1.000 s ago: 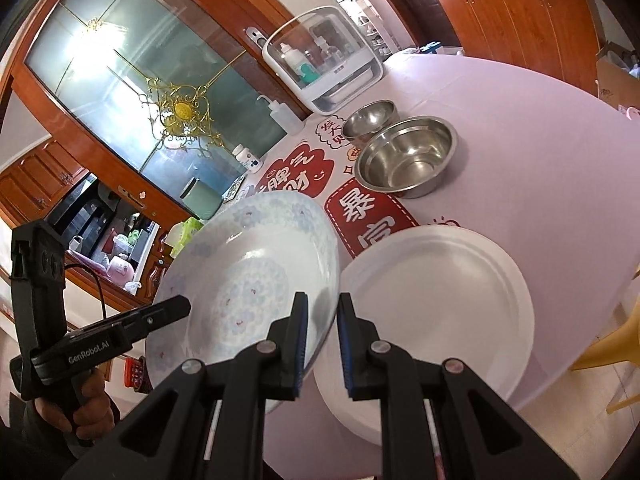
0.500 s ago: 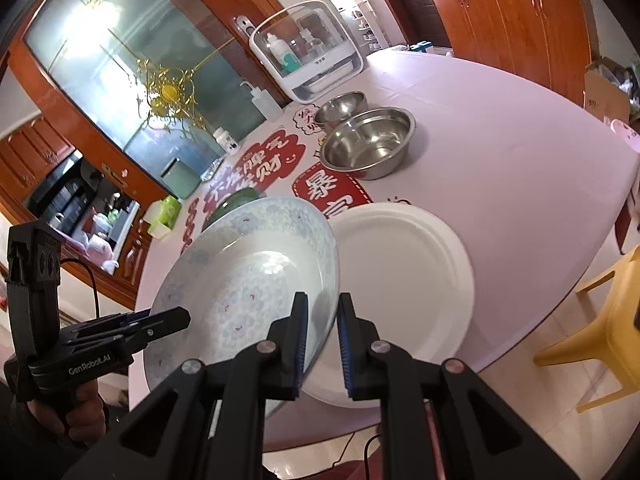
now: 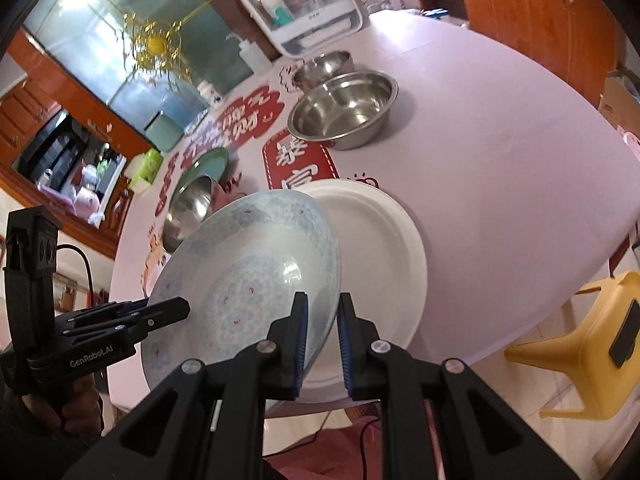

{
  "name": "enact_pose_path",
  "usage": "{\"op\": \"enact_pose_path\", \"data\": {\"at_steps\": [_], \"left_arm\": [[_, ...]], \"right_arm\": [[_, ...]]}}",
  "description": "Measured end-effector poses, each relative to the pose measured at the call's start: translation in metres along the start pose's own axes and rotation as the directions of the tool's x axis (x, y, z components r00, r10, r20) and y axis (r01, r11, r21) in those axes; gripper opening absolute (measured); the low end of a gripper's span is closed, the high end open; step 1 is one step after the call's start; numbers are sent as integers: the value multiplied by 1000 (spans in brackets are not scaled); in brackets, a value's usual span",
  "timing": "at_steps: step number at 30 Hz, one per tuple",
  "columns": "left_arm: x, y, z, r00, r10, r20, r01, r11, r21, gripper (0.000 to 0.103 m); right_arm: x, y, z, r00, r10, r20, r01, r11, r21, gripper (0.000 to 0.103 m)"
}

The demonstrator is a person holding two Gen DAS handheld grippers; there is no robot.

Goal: Organize plates and bowls

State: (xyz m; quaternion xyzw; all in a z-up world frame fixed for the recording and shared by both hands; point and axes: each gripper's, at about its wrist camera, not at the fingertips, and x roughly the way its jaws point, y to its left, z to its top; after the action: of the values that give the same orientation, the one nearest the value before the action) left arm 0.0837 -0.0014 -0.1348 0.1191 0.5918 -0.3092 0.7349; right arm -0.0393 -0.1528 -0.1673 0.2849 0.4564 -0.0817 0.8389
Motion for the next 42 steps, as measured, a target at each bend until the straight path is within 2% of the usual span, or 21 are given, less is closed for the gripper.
{"op": "enact_pose_path", "data": {"at_steps": [9,23,38,42], "left_arm": [[26,-7,6,999,28,-35,-32,991,-128,25],[61,-6,5,995,80,-63,-96,944,-315,25],[76,-8,-1,982,172,-82,-191,890,-413,25],[75,-10,1,978,199,-69,-209,885,-416,25]], "right_arm": [[26,-18,29,991,7,-130,-20,995,-100,14],[68,-27,55,955,-12,-296,-71,960,-270,15],[89,-24,57,930,-12,-367,-135,918,-372,16],[93,-22,56,928,-21,-372,-139,907,-397,17]]}}
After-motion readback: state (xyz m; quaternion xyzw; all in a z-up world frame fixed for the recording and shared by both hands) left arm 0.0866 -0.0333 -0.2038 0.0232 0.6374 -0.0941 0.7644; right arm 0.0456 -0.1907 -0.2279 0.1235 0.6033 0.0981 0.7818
